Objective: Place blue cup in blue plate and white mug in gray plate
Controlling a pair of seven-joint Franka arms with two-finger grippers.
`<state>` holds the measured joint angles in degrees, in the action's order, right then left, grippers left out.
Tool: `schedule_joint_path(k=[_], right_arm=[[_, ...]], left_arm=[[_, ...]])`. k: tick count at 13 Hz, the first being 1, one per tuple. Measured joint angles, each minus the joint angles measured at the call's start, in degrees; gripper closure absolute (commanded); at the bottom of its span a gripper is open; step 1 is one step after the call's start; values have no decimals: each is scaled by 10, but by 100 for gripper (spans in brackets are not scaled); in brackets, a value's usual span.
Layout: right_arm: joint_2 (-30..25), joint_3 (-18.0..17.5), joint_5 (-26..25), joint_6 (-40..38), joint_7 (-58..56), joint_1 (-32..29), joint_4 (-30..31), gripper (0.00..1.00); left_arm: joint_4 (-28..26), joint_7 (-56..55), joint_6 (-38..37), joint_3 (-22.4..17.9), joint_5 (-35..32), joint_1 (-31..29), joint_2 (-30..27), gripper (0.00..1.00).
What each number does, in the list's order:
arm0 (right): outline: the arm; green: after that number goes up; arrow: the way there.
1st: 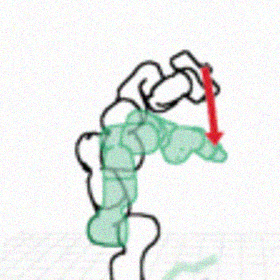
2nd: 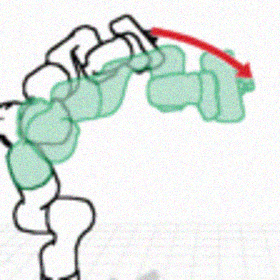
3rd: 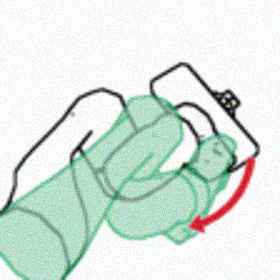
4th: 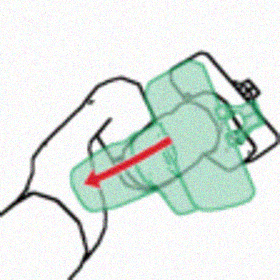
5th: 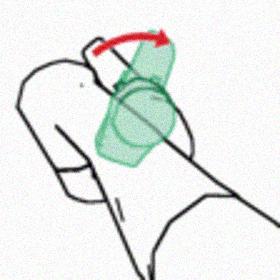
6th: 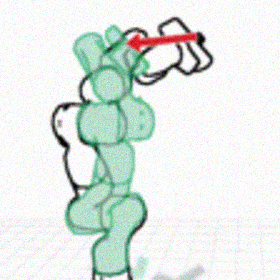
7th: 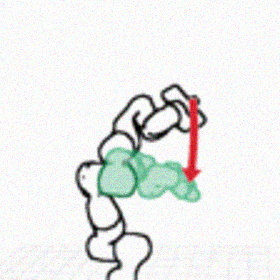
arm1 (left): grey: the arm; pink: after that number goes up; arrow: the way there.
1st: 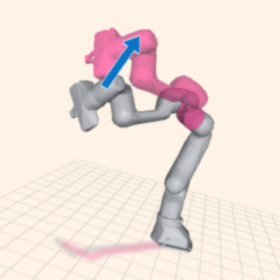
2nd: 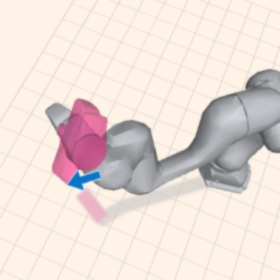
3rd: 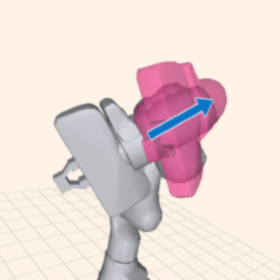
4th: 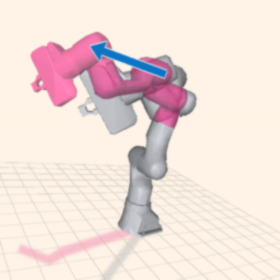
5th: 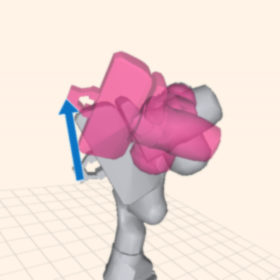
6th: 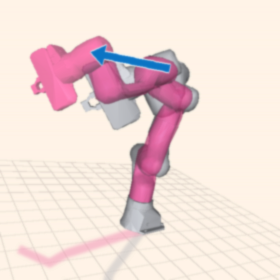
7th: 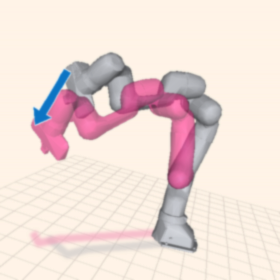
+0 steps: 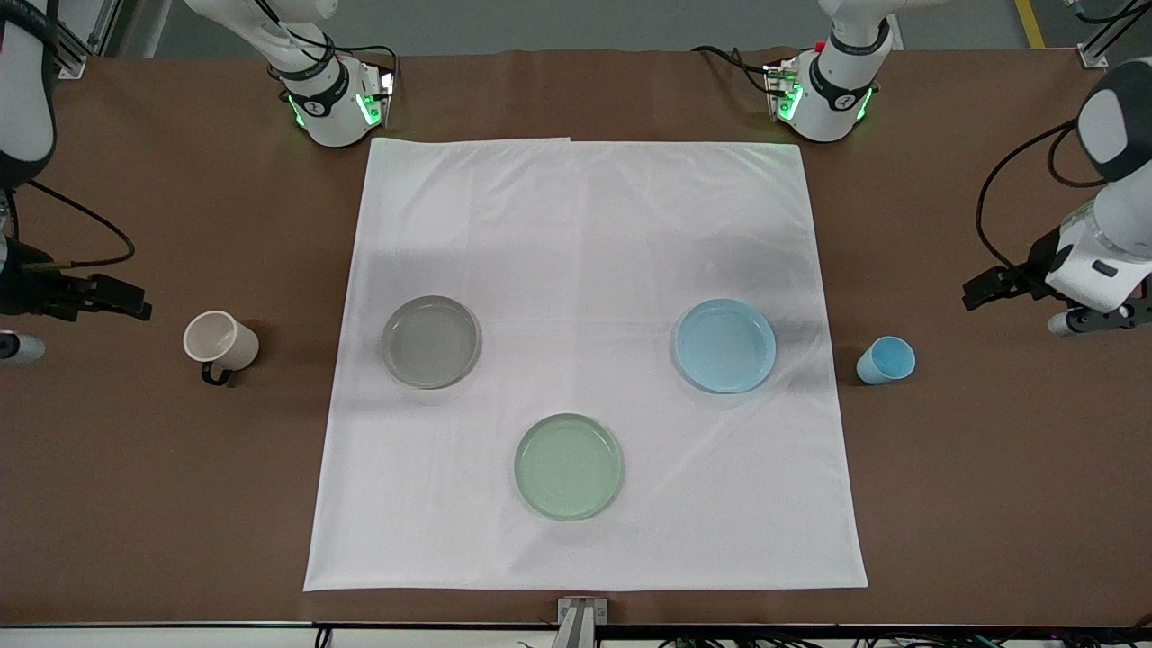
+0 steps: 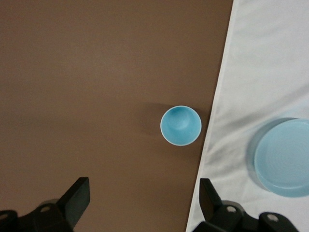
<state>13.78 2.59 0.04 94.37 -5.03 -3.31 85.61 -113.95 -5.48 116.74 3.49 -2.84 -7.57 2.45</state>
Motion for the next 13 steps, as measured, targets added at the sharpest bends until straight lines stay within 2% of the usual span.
schedule_joint_path(k=[3, 7, 8, 11, 13], right_arm=[[71, 2, 0, 98, -34, -30, 31, 0], [135, 4, 0, 239, -107, -64, 103, 0], [146, 4, 0, 255, -112, -68, 114, 0], [165, 3, 1, 303, -113, -70, 142, 0], [168, 2, 1, 351, -113, -70, 172, 1]], left_arm=[[-48, 0, 88, 0, 0, -15, 57, 8], [-48, 0, 115, 3, 0, -16, 129, 25], [-47, 0, 119, 6, 0, -15, 140, 35], [-46, 0, 152, 10, 0, -13, 169, 52], [-46, 0, 174, 10, 0, -14, 188, 75]])
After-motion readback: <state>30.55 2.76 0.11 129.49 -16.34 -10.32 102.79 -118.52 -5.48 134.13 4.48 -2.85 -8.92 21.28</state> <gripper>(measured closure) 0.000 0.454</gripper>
